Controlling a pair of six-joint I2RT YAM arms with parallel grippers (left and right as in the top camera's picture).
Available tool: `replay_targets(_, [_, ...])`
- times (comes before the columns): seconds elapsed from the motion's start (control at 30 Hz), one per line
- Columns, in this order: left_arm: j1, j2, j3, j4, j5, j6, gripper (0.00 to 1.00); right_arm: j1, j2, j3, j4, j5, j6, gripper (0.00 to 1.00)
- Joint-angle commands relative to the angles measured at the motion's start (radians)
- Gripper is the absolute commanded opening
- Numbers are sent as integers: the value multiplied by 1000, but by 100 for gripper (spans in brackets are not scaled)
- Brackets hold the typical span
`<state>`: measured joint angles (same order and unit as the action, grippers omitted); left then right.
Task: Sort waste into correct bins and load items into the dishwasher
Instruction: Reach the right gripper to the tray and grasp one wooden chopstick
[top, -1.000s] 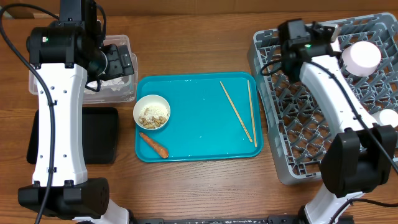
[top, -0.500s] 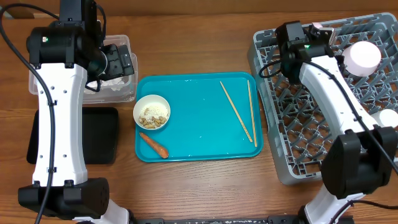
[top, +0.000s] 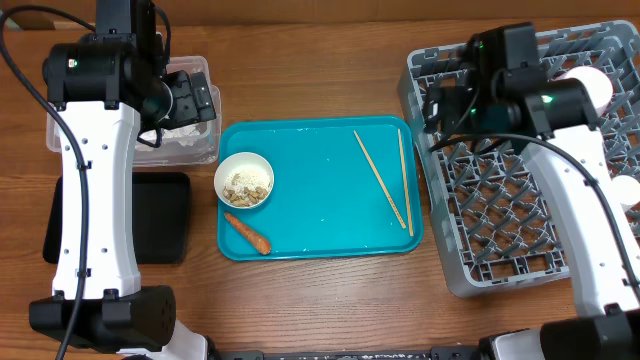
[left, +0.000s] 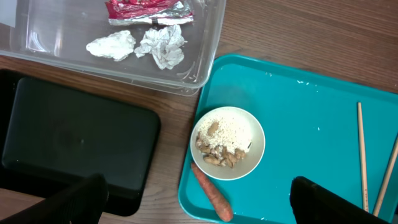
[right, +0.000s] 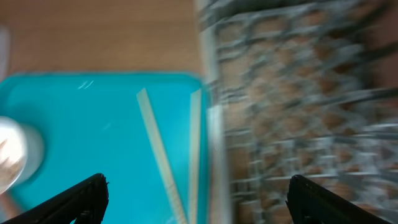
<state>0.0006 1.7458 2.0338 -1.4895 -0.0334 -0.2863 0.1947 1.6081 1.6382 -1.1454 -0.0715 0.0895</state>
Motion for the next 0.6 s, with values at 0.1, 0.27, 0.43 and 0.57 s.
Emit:
replay_targets(0.1, [-1, 0, 10, 1, 8, -6, 95, 84, 114, -63, -13, -162, -45, 94])
replay_targets(0.27, [-1, 0, 10, 1, 8, -6, 95, 145, 232, -88, -12, -138, -45, 86])
replay_targets(0.43, [-1, 0, 10, 1, 8, -6, 95, 184, 338, -88, 2, -68, -45, 82])
replay_targets(0.57, [-1, 0, 10, 1, 8, -6, 95, 195, 412, -88, 6, -68, -45, 82])
